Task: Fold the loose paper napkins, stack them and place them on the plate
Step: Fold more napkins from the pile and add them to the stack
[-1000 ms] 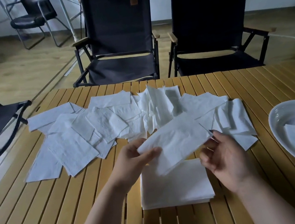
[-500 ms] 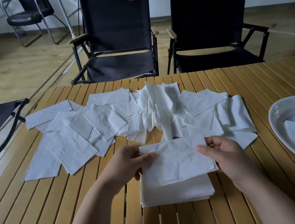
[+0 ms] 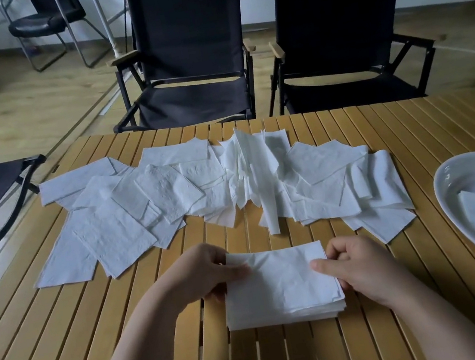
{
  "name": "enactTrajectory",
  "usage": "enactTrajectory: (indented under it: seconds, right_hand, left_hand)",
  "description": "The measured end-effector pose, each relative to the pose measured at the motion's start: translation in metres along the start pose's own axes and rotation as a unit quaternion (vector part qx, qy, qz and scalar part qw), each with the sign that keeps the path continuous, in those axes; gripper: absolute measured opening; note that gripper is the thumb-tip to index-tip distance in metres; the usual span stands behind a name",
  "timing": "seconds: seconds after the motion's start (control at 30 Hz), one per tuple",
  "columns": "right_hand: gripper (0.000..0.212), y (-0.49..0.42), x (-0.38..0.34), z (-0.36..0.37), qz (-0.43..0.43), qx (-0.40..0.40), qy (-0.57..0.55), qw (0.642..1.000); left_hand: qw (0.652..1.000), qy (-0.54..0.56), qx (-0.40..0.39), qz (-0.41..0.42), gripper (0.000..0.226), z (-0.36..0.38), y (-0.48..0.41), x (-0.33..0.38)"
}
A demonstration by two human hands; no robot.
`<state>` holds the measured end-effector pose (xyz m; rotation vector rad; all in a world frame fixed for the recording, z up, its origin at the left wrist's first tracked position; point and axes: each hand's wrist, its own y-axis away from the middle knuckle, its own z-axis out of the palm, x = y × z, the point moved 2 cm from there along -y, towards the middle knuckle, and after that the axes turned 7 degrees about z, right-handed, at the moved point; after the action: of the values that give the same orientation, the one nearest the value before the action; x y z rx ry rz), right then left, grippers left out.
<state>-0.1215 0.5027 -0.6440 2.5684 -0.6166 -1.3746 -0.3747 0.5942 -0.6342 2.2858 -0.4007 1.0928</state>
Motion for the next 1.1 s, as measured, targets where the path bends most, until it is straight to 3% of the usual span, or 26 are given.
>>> enactTrajectory:
  seconds: [0.3, 0.77, 0.93, 1.1]
  right_hand:
    - [0.039, 0.001, 0.002, 0.001, 0.013, -0.007, 0.056, 0.998]
    - [0.036, 0.004, -0.004, 0.002, 0.016, 0.021, 0.109, 0.994]
    - [0.04, 0.003, -0.004, -0.001, 0.014, 0.034, 0.067, 0.997]
    - [0.029, -0.002, -0.009, -0.002, -0.014, 0.124, -0.009, 0.992]
  left_hand:
    - [0.998, -0.061, -0.001, 0.004, 0.04, 0.003, -0.005, -0.004]
    - [0.992, -0.126, 0.019, -0.001, 0.043, 0.006, -0.012, -0.005]
    - [0.977, -0.196, 0.068, 0.037, 0.04, 0.004, -0.015, -0.003]
    - [0.955, -0.192, 0.199, 0.109, 0.032, 0.007, -0.019, 0.01]
